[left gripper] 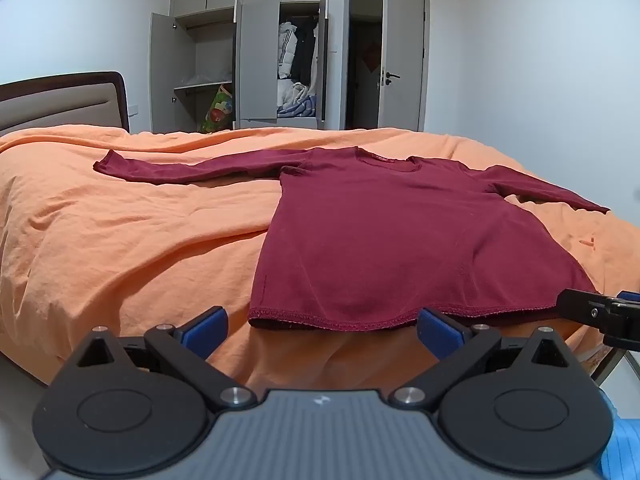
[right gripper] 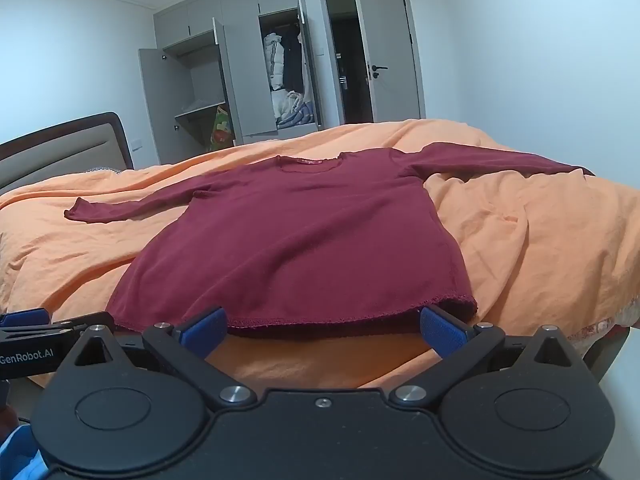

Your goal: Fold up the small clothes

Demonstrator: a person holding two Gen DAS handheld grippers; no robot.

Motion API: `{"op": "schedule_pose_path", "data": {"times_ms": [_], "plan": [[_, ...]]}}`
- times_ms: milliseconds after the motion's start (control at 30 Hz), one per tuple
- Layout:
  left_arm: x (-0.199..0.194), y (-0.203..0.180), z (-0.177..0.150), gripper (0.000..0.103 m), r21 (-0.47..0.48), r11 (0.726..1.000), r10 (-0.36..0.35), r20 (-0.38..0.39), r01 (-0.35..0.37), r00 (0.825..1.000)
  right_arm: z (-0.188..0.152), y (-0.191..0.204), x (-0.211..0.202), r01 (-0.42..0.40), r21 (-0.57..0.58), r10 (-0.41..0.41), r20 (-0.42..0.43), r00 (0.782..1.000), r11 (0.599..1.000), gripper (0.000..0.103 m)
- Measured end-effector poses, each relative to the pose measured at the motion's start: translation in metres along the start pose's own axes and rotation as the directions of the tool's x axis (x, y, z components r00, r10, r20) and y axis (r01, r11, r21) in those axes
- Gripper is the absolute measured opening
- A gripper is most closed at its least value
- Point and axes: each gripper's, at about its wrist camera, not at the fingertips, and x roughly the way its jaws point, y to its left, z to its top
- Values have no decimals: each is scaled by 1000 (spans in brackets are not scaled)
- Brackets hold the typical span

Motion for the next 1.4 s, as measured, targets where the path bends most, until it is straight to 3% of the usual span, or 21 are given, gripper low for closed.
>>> {"op": "schedule_pose_path", "data": {"times_ms": [1400], "plan": [[-2,-3,1,103,16,1000,9,5,-9,1000,-1,-1,0,-11,5,11,-4,1000,1000,103]]}}
